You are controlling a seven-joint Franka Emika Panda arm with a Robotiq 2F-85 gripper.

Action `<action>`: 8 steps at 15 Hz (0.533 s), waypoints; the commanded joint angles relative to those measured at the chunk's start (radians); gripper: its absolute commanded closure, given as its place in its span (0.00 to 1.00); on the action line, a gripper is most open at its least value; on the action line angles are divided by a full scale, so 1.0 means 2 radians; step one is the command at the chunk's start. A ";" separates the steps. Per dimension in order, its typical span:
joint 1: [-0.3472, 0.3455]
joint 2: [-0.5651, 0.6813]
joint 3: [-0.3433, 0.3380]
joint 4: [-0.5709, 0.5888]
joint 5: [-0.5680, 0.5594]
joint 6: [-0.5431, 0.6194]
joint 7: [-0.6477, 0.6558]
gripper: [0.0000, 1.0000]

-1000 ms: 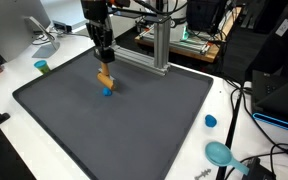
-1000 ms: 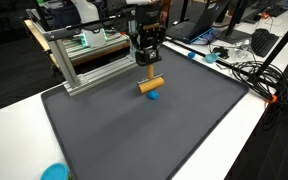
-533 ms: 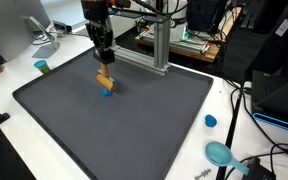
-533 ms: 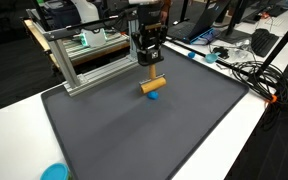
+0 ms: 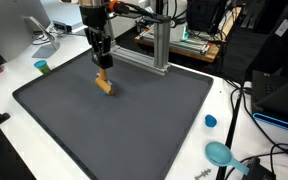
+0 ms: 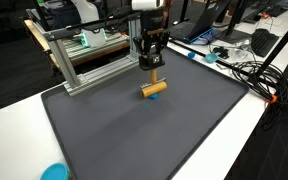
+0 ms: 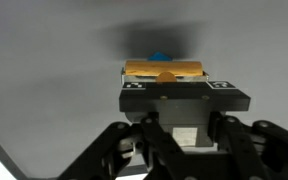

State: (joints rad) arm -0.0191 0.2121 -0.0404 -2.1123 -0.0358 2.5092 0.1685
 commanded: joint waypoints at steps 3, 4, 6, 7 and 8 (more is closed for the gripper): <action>0.013 0.030 -0.015 0.036 -0.040 -0.015 0.040 0.78; 0.015 0.034 -0.018 0.040 -0.047 -0.022 0.046 0.78; 0.018 0.040 -0.023 0.049 -0.059 -0.043 0.051 0.78; 0.020 0.043 -0.024 0.054 -0.064 -0.054 0.053 0.78; 0.018 0.044 -0.023 0.058 -0.060 -0.061 0.047 0.78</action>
State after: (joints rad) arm 0.0048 0.2767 -0.0654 -2.0353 -0.1227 2.4671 0.2460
